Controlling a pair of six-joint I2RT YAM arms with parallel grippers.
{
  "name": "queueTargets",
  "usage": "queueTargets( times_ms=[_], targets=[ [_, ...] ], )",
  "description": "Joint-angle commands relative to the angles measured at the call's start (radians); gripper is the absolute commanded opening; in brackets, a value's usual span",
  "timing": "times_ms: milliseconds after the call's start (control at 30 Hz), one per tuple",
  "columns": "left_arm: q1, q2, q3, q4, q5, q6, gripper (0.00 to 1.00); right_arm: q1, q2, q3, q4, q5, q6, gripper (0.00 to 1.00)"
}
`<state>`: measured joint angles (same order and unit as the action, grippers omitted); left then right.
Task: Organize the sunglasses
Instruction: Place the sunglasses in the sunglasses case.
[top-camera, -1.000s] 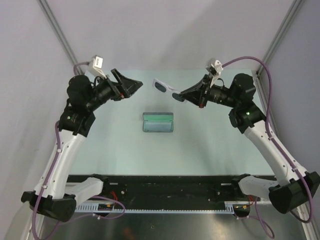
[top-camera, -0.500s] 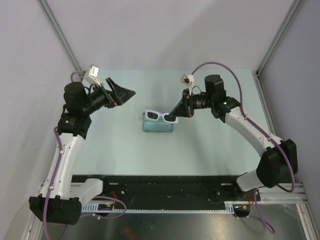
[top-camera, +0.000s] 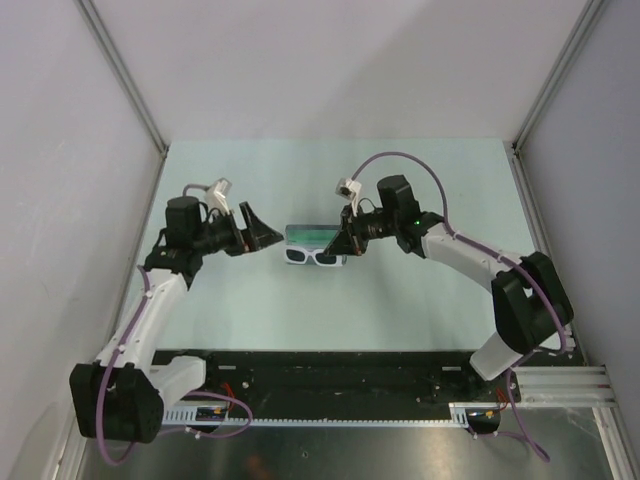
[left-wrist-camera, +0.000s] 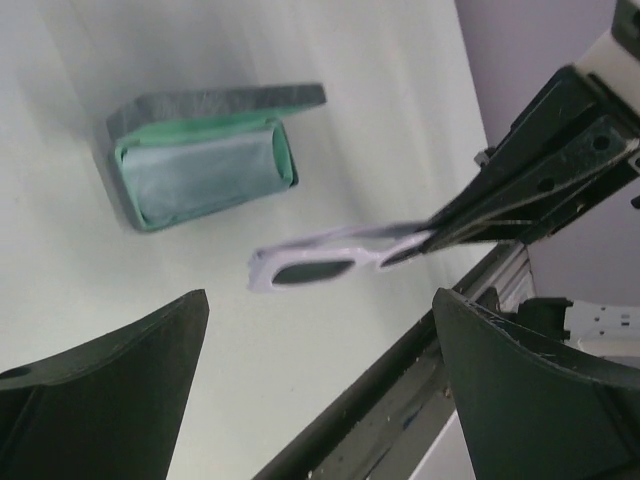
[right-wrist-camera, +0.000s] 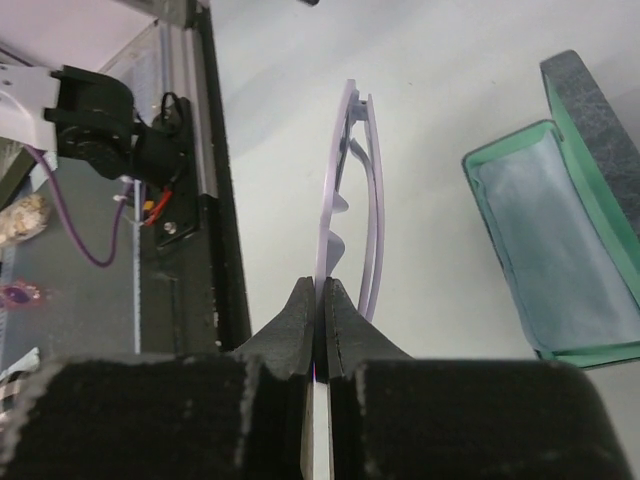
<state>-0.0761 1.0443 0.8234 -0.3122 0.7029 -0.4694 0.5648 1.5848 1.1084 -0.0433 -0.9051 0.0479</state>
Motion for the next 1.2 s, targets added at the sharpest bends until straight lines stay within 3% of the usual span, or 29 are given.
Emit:
queueTargets(
  times_ms=[0,233,467,1167],
  targets=[
    [0.006,0.026,-0.064,0.073,0.049,0.035,1.0,-0.003,0.053,-0.036,0.178,0.049,-0.017,0.0],
    [0.007,0.128,-0.107,0.127,0.037,0.026,0.98,-0.026,0.164,-0.025,0.293,0.011,-0.019,0.0],
    [0.004,0.192,-0.093,0.154,-0.022,0.002,0.98,-0.039,0.23,0.007,0.27,0.017,-0.045,0.0],
    [-0.034,0.395,-0.033,0.251,-0.013,-0.06,0.93,-0.086,0.38,0.091,0.252,-0.055,-0.128,0.0]
  ],
)
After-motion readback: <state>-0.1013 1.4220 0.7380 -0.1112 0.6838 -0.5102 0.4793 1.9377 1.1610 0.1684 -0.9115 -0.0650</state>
